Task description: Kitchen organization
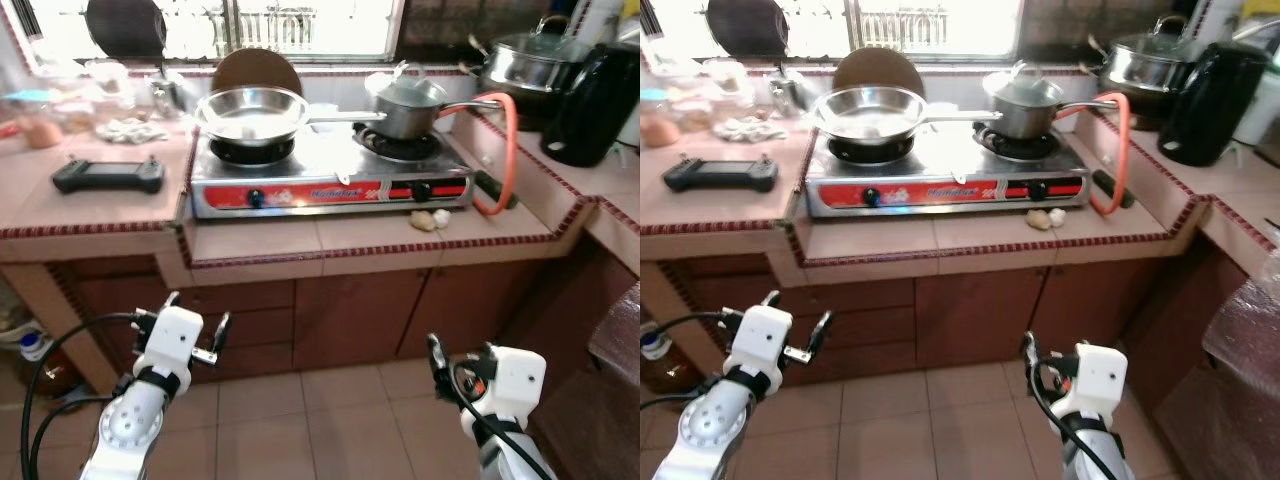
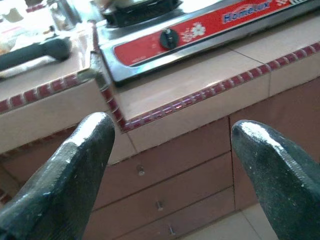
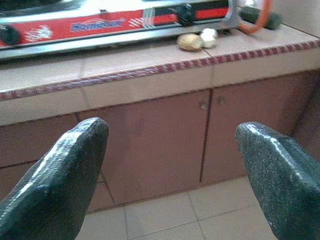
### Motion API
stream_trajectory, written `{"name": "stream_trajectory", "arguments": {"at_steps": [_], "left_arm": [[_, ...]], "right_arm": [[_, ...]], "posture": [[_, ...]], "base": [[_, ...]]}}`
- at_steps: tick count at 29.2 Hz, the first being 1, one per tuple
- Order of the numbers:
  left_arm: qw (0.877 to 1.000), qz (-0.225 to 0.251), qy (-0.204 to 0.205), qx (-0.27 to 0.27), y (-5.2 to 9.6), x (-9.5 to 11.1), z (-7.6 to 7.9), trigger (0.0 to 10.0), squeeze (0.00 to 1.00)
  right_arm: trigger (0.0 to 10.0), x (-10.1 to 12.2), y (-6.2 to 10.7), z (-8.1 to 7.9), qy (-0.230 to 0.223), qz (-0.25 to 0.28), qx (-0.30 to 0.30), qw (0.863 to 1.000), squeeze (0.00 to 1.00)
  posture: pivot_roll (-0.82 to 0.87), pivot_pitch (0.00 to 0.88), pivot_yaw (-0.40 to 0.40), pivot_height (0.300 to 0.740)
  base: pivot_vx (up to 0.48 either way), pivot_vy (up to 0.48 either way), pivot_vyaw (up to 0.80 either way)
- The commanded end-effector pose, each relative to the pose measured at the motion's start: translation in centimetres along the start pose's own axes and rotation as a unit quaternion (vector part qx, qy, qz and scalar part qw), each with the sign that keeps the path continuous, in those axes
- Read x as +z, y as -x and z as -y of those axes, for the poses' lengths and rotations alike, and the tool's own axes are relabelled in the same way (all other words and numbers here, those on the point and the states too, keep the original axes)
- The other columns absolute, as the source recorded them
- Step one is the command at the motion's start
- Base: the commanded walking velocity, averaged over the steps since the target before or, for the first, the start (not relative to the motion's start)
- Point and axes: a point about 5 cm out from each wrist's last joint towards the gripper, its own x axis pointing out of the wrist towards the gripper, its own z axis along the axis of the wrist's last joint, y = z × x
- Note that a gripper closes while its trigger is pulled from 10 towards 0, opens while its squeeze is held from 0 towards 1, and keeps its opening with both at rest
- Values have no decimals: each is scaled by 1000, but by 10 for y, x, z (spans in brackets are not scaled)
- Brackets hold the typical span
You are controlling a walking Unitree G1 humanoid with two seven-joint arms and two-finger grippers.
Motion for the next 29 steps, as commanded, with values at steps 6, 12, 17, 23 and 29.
{"name": "stream_trajectory", "arguments": {"at_steps": [6, 12, 17, 23, 29], "left_arm": [[1000, 4, 4, -3, -2, 4, 1, 10000, 0], [1000, 4, 4, -3, -2, 4, 1, 10000, 0], [1000, 4, 4, -3, -2, 4, 1, 10000, 0], [1000, 4, 4, -3, -2, 4, 1, 10000, 0], [1000, 4, 4, -3, -2, 4, 1, 10000, 0]], "right_arm": [[10000, 4, -1, 2, 1, 10, -6, 1000, 0], [10000, 4, -1, 2, 1, 10, -6, 1000, 0], [10000, 4, -1, 2, 1, 10, -6, 1000, 0], [10000, 4, -1, 2, 1, 10, -6, 1000, 0], [10000, 4, -1, 2, 1, 10, -6, 1000, 0]], "posture": [[144, 0, -59, 740], [144, 0, -59, 740], [144, 0, -59, 740], [144, 0, -59, 740], [144, 0, -59, 740]], "base": [[0, 0, 0], [0, 0, 0], [0, 0, 0], [0, 0, 0], [0, 0, 0]]}}
